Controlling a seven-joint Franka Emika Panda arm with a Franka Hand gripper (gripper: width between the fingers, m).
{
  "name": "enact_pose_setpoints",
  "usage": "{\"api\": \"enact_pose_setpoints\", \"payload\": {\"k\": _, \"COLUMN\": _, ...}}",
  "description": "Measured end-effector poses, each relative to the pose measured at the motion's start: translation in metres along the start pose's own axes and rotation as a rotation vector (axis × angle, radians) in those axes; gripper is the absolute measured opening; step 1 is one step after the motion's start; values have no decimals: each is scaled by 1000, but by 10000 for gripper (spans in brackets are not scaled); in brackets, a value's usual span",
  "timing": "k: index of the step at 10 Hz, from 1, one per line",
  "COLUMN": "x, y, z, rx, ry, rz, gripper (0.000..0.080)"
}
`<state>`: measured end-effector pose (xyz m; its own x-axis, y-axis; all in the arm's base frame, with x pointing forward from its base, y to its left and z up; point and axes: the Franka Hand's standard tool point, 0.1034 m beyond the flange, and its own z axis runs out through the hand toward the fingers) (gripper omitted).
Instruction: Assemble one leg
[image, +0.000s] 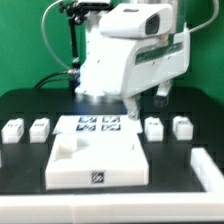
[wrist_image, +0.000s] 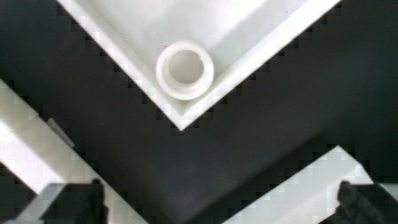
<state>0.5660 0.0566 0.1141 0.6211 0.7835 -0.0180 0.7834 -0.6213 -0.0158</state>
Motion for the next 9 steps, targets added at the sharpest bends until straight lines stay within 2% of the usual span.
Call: {"api": "enact_pose_setpoints", "payload": {"k": 9, "x": 0, "y": 0, "z": 1, "rx": 2, "ry": -1, "rz": -4, "gripper": 650}}
